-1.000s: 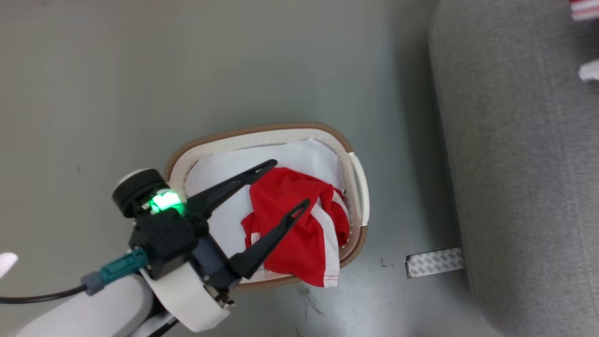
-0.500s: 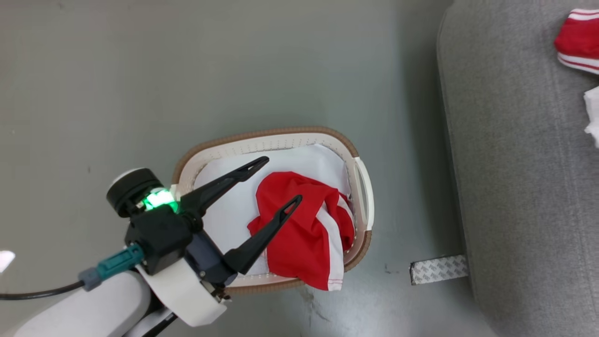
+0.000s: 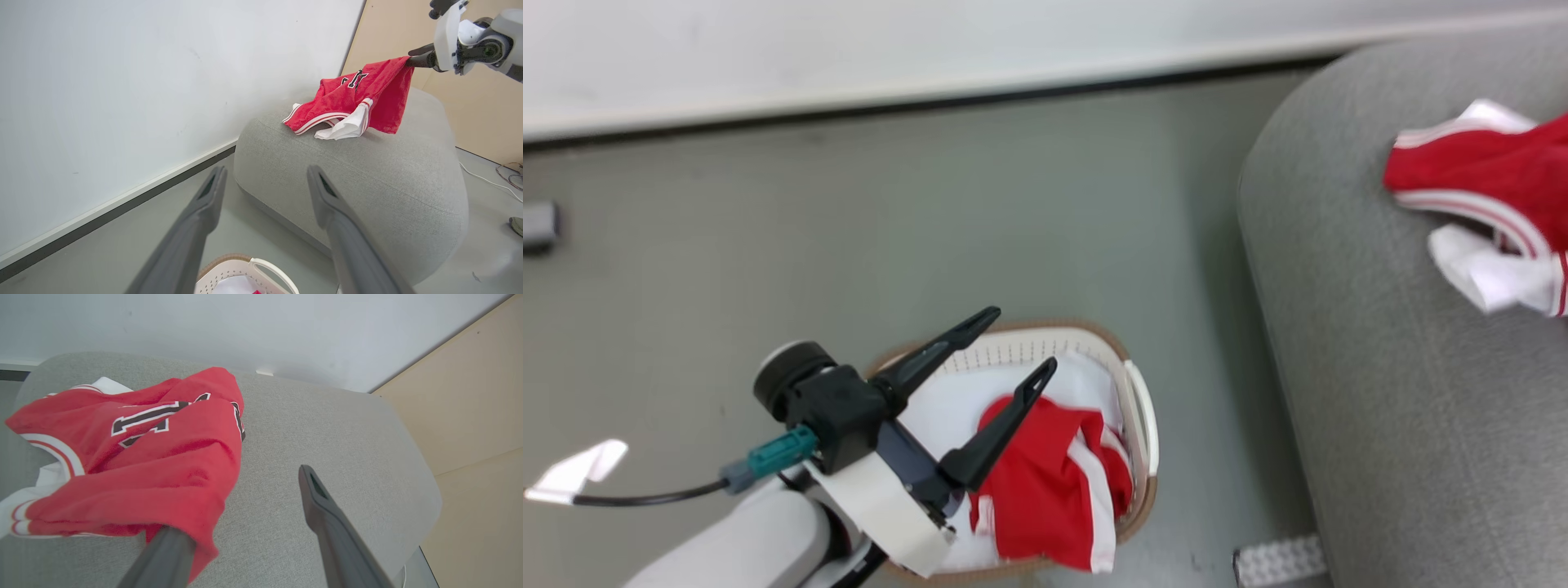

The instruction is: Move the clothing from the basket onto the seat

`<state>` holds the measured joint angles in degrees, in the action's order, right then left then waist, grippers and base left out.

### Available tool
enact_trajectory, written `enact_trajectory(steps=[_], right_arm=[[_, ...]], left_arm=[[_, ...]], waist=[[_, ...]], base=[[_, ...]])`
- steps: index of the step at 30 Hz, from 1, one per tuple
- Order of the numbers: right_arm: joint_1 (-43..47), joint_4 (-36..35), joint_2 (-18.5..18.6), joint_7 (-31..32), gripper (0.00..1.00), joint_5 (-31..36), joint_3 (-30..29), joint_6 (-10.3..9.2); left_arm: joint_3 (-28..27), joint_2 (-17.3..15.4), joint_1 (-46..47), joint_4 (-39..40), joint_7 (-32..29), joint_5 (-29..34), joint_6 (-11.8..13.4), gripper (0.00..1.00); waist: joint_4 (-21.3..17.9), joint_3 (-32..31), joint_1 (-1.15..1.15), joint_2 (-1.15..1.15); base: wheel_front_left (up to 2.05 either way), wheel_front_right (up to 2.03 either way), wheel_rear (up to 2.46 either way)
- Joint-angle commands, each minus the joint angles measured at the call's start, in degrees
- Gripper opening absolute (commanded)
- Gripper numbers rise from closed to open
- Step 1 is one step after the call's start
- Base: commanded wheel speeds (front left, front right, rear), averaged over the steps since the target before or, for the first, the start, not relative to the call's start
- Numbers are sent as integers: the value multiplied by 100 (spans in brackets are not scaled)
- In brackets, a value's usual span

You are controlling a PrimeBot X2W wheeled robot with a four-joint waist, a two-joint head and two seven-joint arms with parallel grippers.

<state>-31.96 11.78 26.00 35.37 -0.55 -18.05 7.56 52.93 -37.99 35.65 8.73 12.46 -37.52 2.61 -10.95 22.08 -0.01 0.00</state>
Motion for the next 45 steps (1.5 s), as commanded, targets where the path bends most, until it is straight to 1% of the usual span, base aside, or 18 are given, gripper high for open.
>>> enact_trajectory(steps=[1, 4, 7, 11, 14, 17, 20, 23, 26, 30, 33, 35, 36, 38, 40, 42, 45], right_arm=[[198, -70, 238, 41, 100, -225, 157, -14], [380, -238, 673, 39, 100, -624, 466, -14], [466, -431, 1002, -103, 100, -1018, 733, -13], [549, -649, 1186, -301, 100, -1494, 986, -14], [603, -890, 1082, -552, 100, -1793, 1046, -14], [765, -1191, 814, -827, 100, -2011, 1007, -14], [1017, -1639, 395, -1291, 100, -2076, 896, -14], [1401, -2081, -205, -1731, 100, -1882, 888, -14], [1801, -2505, -877, -2068, 100, -1574, 996, -14], [2489, -2876, -1745, -2659, 100, -1129, 1243, -14], [3089, -2884, -2136, -3202, 100, -960, 1295, -14], [3449, -2727, -2260, -3540, 100, -1017, 1397, -14], [3449, -2727, -2260, -3540, 100, -1017, 1397, -14], [3725, -2544, -2305, -3838, 100, -1022, 1498, -14], [3907, -2337, -2312, -4158, 100, -1185, 1586, -14], [3996, -2100, -2313, -4466, 100, -1248, 1649, -14], [4017, -1752, -2315, -4728, 100, -1266, 1817, -14]], left_arm=[[6, 84, -135, -110, 57, -116, 43, 100], [-11, 227, -227, -293, 103, -172, 125, 100], [-97, 314, -286, -434, 148, -254, 213, 100], [-228, 391, -374, -566, 176, -358, 343, 100], [-381, 364, -457, -576, 203, -439, 464, 100], [-587, 298, -582, -547, 229, -515, 612, 100], [-910, 212, -790, -505, 260, -561, 807, 100], [-1327, 120, -1097, -460, 266, -626, 976, 100], [-1786, 47, -1470, -437, 268, -491, 1113, 100], [-2486, 250, -2132, -377, 269, -317, 1231, 100], [-2985, 512, -2569, -405, 270, -50, 1114, 100], [-3291, 742, -2823, -490, 270, 164, 1002, 100], [-3291, 742, -2823, -490, 270, 164, 1002, 100], [-3603, 994, -3084, -613, 270, 401, 845, 100], [-3850, 1258, -3337, -694, 270, 602, 704, 100], [-4087, 1511, -3559, -785, 270, 796, 556, 100], [-4346, 1816, -3810, -970, 270, 1043, 285, 100]], waist=[[30, -668, 1, 0], [96, -1072, 1, 0], [179, -1416, 1, 0], [330, -1787, 1, 0], [441, -1981, 1, 0], [537, -2125, 1, 0], [620, -2226, 1, 0], [663, -2254, 1, 0], [688, -2264, 1, 0], [725, -2267, 1, 0], [806, -2248, 1, 0], [846, -2239, 1, 0], [846, -2239, 1, 0], [865, -2239, 1, 0], [878, -2236, 1, 0], [885, -2225, 1, 0], [880, -2215, 1, 0]], base=[[0, 0, 0], [0, 0, 0], [0, 0, 0], [0, 0, 0], [0, 0, 0], [0, 0, 0], [0, 0, 0], [0, 0, 0], [0, 0, 0], [0, 0, 0], [0, 0, 0], [0, 0, 0], [0, 0, 0], [0, 0, 0], [0, 0, 0], [0, 0, 0], [0, 0, 0]])
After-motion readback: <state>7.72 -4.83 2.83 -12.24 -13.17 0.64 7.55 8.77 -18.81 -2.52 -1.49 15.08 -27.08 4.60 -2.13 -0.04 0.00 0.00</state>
